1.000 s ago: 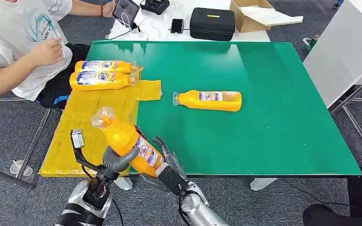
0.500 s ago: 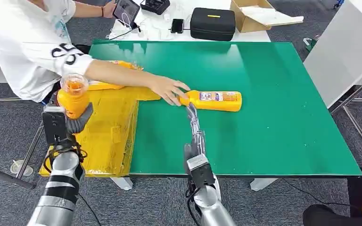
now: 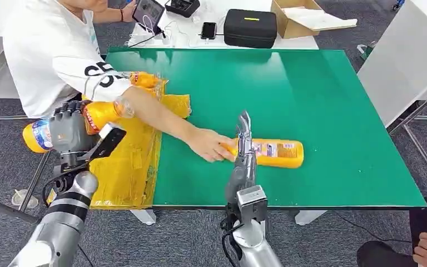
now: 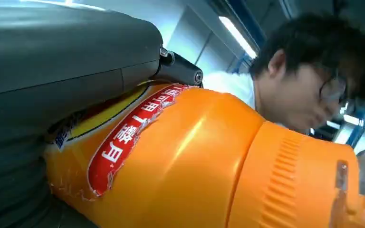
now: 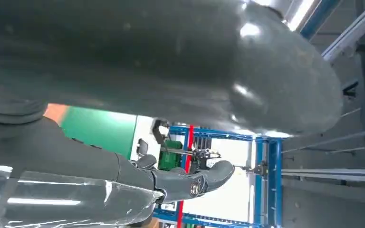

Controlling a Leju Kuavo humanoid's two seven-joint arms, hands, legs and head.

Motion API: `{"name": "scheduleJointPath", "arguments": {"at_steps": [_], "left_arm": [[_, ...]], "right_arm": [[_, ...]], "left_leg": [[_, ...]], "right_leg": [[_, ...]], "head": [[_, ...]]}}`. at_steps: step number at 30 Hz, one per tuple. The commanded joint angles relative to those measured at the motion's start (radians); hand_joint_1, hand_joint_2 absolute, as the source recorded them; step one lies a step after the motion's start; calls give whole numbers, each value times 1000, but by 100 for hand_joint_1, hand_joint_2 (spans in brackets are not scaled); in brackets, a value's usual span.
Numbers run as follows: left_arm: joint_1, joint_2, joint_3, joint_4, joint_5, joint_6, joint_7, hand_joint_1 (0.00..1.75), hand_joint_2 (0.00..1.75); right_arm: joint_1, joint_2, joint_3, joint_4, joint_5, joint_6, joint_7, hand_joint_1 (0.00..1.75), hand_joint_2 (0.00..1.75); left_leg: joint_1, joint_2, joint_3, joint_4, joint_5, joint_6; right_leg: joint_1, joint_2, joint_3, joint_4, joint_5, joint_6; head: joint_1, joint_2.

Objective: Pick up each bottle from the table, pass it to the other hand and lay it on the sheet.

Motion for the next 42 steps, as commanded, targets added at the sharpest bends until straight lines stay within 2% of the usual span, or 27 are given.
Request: {"name": "scheduleJointPath", "arguments": {"at_steps": [1,2,3,5,6,10,12,18,19,20,21,22,31,32,33,35,36,39,42], "left_arm": [[-96,89,-99,312,-113,-128,30,175,175],[-92,104,-120,332,-121,-209,16,175,175],[-82,114,-122,332,-109,-249,-2,175,175],[-71,135,-142,349,-107,-354,-13,175,175],[-67,142,-148,355,-107,-385,-14,175,175],[-56,150,-128,356,-55,-511,-32,175,175],[-48,152,-129,353,-42,-545,-35,175,175],[-9,147,-148,343,-15,-611,-77,175,175],[-8,147,-155,345,-16,-618,-80,175,175],[-1,144,-157,342,-7,-626,-88,175,175],[4,141,-161,339,-2,-633,-92,150,175],[7,139,-162,338,17,-649,-97,45,175],[7,139,-162,338,17,-649,-97,45,175],[7,139,-162,338,17,-649,-97,7,175],[7,142,-171,334,31,-679,-102,0,175],[14,149,-173,328,69,-735,-127,0,175],[19,155,-177,325,89,-768,-135,0,0],[56,186,-235,245,218,-925,-135,0,0],[81,225,-313,197,345,-1011,-135,0,0]], "right_arm": [[-27,-46,20,20,-27,43,2,0,0],[-30,-47,16,30,-29,56,2,0,0],[-30,-46,12,30,-28,65,2,0,0],[-31,-39,-3,43,-42,93,2,0,0],[-33,-36,-6,51,-46,105,2,0,0],[-39,-27,-15,79,-40,123,2,0,0],[-43,-22,-20,94,-42,131,2,0,0],[-59,-10,-19,145,-40,149,3,0,0],[-61,-8,-20,151,-40,150,3,0,0],[-65,-6,-20,162,-40,153,5,0,0],[-66,-4,-22,167,-41,155,6,0,0],[-67,-2,-25,173,-41,158,7,0,0],[-67,-2,-25,173,-41,158,7,0,0],[-67,-2,-25,173,-41,158,7,0,0],[-68,-1,-30,177,-44,165,16,0,0],[-75,2,-39,197,-55,178,29,0,0],[-78,4,-44,209,-62,186,34,0,0],[-93,9,-58,246,-85,206,40,0,0],[-104,12,-65,271,-90,211,40,0,0]], "left_leg": [[1,1,4,0,-2,0],[0,1,4,-1,-1,0],[2,2,9,-1,-4,1],[0,3,4,-1,-1,0],[1,4,7,-1,-3,0],[0,3,2,-1,-1,0],[2,4,6,0,-3,0],[0,3,3,-1,-1,0],[2,6,9,-2,-3,1],[0,4,5,-2,-1,0],[0,3,5,-2,-1,0],[0,4,8,-2,-2,0],[0,2,7,-1,-1,0],[0,3,9,-2,-1,0],[0,3,9,-2,-1,0],[0,3,9,-2,-1,0],[0,3,8,-2,-1,0],[0,3,10,-2,-1,0],[1,6,12,-3,-2,0]], "right_leg": [[1,-1,5,-1,-1,-2],[1,0,4,-1,-1,-1],[3,0,10,-2,-3,-3],[1,2,3,-1,0,-1],[2,3,7,-2,-1,-2],[1,1,2,-1,0,-1],[2,2,6,-2,-1,-2],[1,2,3,-1,0,-1],[2,4,9,-3,-1,-3],[1,3,5,-2,0,-1],[0,2,5,-1,0,-1],[1,2,7,-2,0,-2],[0,1,8,-1,-1,-1],[1,2,10,-2,-1,-2],[1,2,10,-2,-1,-2],[1,2,9,-2,-1,-2],[0,2,9,-1,-1,-2],[0,3,10,-2,-1,-2],[1,5,12,-3,0,-3]], "head": [[0,0],[0,0],[0,0],[0,0],[0,0],[0,0],[0,0],[0,0],[0,0],[0,0],[0,0],[0,0],[0,0],[0,0],[0,0],[0,0],[0,0],[0,0],[0,0]]}}
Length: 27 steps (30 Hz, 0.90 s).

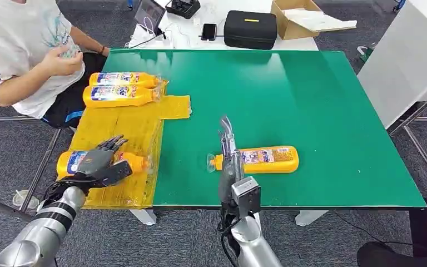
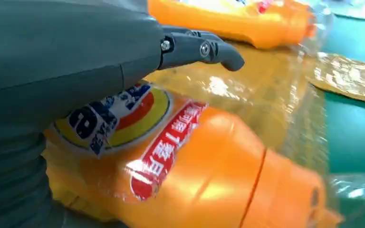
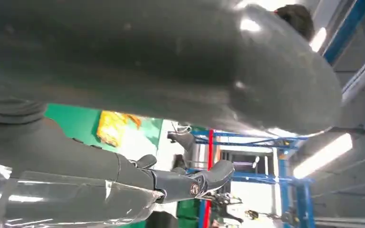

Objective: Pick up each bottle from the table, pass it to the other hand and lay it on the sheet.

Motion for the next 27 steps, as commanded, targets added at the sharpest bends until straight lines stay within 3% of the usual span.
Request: {"name": "scheduleJointPath", "arguments": {"at_steps": [1,5,10,13,19,21,22,24,27], "left_arm": [[104,90,-195,-82,276,-255,1,0,0],[149,142,-260,-189,527,-370,1,0,0],[175,129,-253,-247,649,-369,1,0,0],[200,74,-186,-289,832,-376,1,0,0],[156,18,-95,-213,891,-325,1,0,0],[122,-67,86,-191,983,-199,1,0,0],[90,-101,146,-160,997,-71,32,0,175],[84,-162,227,-212,974,236,43,0,175],[138,-204,277,-269,991,257,28,0,175]], "right_arm": [[-70,5,-48,161,-33,28,12,0,0],[-82,7,-54,190,-39,35,11,0,0],[-81,3,-57,190,-37,31,10,0,0],[-85,-7,-63,197,-12,10,20,0,0],[-84,-15,-74,197,11,-5,31,0,0],[-85,-34,-61,191,107,-62,76,0,0],[-90,-45,-63,192,159,-90,116,0,175],[-113,-92,-58,216,284,-142,206,0,175],[-147,-158,-79,246,425,-200,291,0,175]], "left_leg": [[0,6,7,-3,-2,1],[0,3,8,-2,-1,0],[0,4,10,-2,-1,0],[0,0,8,-2,0,1],[0,-4,6,-1,1,0],[1,-4,6,-1,0,1],[1,-4,5,-1,0,1],[1,-8,3,0,1,1],[1,-6,2,0,1,1]], "right_leg": [[0,5,5,-3,0,-2],[0,4,7,-2,0,-1],[1,5,8,-3,0,-2],[0,2,8,-2,0,-1],[0,-3,5,-1,-1,-1],[1,-2,6,-2,-1,-2],[1,-2,5,-1,-1,-1],[1,-6,5,-1,-1,-1],[1,-4,3,-2,1,-1]], "head": [[-1,0],[0,0],[0,0],[0,0],[0,0],[0,0],[0,0],[0,0],[0,0]]}}
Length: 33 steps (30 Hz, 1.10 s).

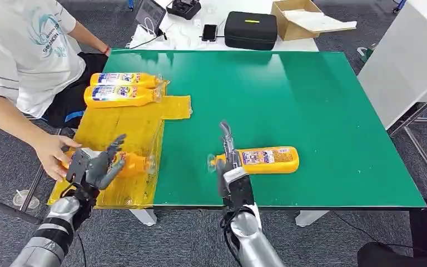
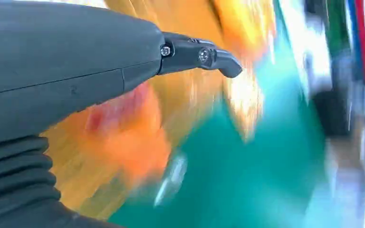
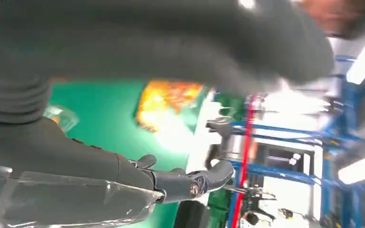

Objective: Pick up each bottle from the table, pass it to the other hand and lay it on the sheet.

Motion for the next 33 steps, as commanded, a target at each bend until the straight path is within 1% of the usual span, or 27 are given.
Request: {"name": "scheduleJointPath", "arguments": {"at_steps": [1,2,3,4,7,10,11,12,13,14,16,18,19,20,21,22,27,29,33], "left_arm": [[7,-217,333,-34,2,337,-4,0,175],[28,-223,335,-44,-7,341,-14,0,175],[47,-225,329,-61,-27,344,-23,0,175],[59,-227,332,-71,-30,339,-23,0,175],[63,-227,336,-77,-32,336,-23,0,175],[61,-226,337,-78,-33,335,-22,0,175],[59,-226,337,-78,-33,335,-22,0,175],[59,-226,337,-78,-33,335,-22,0,175],[59,-226,337,-78,-33,335,-22,0,175],[69,-231,341,-85,-43,335,-22,0,175],[96,-234,336,-115,-73,347,-23,0,175],[116,-238,331,-144,-115,364,-23,0,175],[120,-235,323,-149,-134,368,-23,0,175],[116,-236,324,-145,-145,365,-23,0,175],[113,-234,321,-139,-158,366,-23,0,175],[109,-235,321,-133,-166,370,-23,0,175],[77,-229,320,-76,-204,393,-23,0,175],[62,-225,325,-41,-206,390,-23,0,175],[52,-224,321,-25,-212,389,-23,0,175]], "right_arm": [[-109,-183,-38,114,311,-115,218,0,175],[-114,-211,-60,105,334,-119,231,0,175],[-119,-238,-69,100,375,-91,274,0,175],[-114,-255,-84,86,387,-71,287,0,175],[-108,-254,-97,77,391,-57,285,0,175],[-105,-248,-93,76,395,-55,285,0,175],[-104,-245,-91,75,398,-56,287,0,175],[-104,-245,-91,75,398,-56,287,0,175],[-104,-245,-91,75,398,-56,287,0,175],[-100,-260,-93,74,438,-57,325,0,175],[-86,-298,-106,56,458,-21,355,0,175],[-84,-335,-120,58,481,51,387,0,175],[-88,-344,-125,69,483,71,392,0,175],[-100,-360,-121,90,491,113,405,0,175],[-106,-360,-127,106,488,125,406,0,175],[-118,-365,-120,130,488,156,413,0,175],[-180,-382,-76,259,490,239,441,0,175],[-212,-398,-52,317,486,270,451,0,175],[-238,-430,-42,351,480,297,451,0,175]], "left_leg": [[1,-2,2,0,0,2],[0,0,2,-1,0,2],[-1,-1,1,-1,0,2],[0,0,2,-1,-1,2],[-1,-1,1,0,-1,2],[-2,1,-3,0,-1,1],[0,2,1,1,-3,2],[-1,1,-1,1,-1,1],[0,2,0,1,-2,1],[0,1,-1,1,-2,1],[1,3,2,1,-3,2],[2,1,0,0,-2,2],[1,1,-2,0,-1,2],[1,1,-1,1,-2,2],[2,2,1,1,-3,3],[1,1,-2,1,-2,2],[1,3,-3,0,-1,1],[0,2,-4,0,-1,1],[1,2,-1,0,-1,2]], "right_leg": [[1,-5,4,-3,1,-1],[0,-3,3,-3,2,-2],[0,-3,3,-2,1,-2],[1,-3,4,-3,1,-2],[0,-3,4,-2,0,-2],[-1,0,-1,-1,1,-2],[1,0,3,-1,0,-4],[0,-1,0,-1,1,-3],[1,-1,1,-1,0,-4],[0,-2,0,-1,0,-4],[2,-1,3,-1,0,-5],[3,-2,2,-2,0,-3],[2,-2,0,-1,1,-2],[2,-2,1,-2,0,-3],[3,-2,4,-2,-1,-3],[2,-2,0,-1,0,-2],[2,0,-1,-1,1,-3],[1,0,-2,-1,2,-3],[3,-1,1,-2,1,-3]], "head": [[0,0],[0,0],[0,0],[0,0],[0,0],[0,0],[0,0],[0,0],[0,0],[0,0],[0,0],[0,0],[-1,0],[0,0],[0,0],[0,0],[0,0],[0,0],[0,0]]}}
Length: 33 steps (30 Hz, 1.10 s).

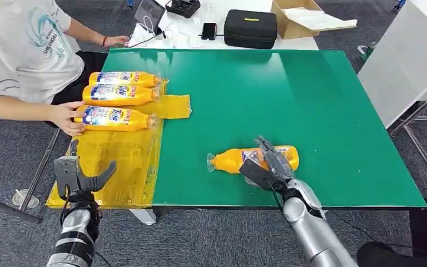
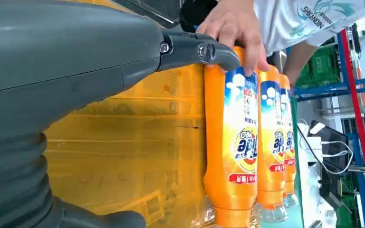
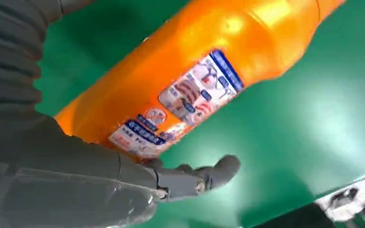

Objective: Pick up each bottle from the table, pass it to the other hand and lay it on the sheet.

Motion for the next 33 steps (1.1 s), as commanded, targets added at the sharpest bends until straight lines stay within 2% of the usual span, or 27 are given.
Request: {"name": "scheduleJointPath", "arguments": {"at_steps": [1,8,13,23,31,32,33], "left_arm": [[-67,7,11,112,-14,-1,3,0,175],[-70,8,10,117,-14,-5,3,0,175],[-79,5,6,136,-16,-17,3,0,175],[-129,1,-4,208,-7,-42,3,0,175],[-138,-10,-3,227,14,-61,3,0,175],[-139,-12,-4,229,15,-62,3,0,175],[-141,-15,-4,232,17,-65,3,0,175]], "right_arm": [[-125,-84,70,229,-9,67,15,0,175],[-134,-96,74,226,-11,80,16,0,175],[-191,-135,117,247,8,94,29,0,175],[-341,-192,271,439,-32,354,-7,0,175],[-375,-200,331,465,-40,406,3,0,175],[-377,-200,339,467,-44,408,4,10,175],[-376,-198,343,469,-46,409,4,140,175]], "left_leg": [[0,0,3,0,0,1],[1,0,5,0,-1,1],[0,0,3,0,0,1],[1,0,4,0,0,1],[0,0,7,0,0,1],[1,0,7,0,-1,2],[1,0,6,0,0,1]], "right_leg": [[1,-2,4,-1,0,-1],[1,-2,7,-2,-1,-2],[0,-2,4,0,-1,-1],[1,-2,5,-1,0,-1],[1,-2,8,-1,-1,-1],[1,-2,9,-2,-1,-2],[1,-2,7,-1,0,-1]], "head": [[0,0],[0,0],[0,0],[0,0],[0,0],[0,0],[0,0]]}}
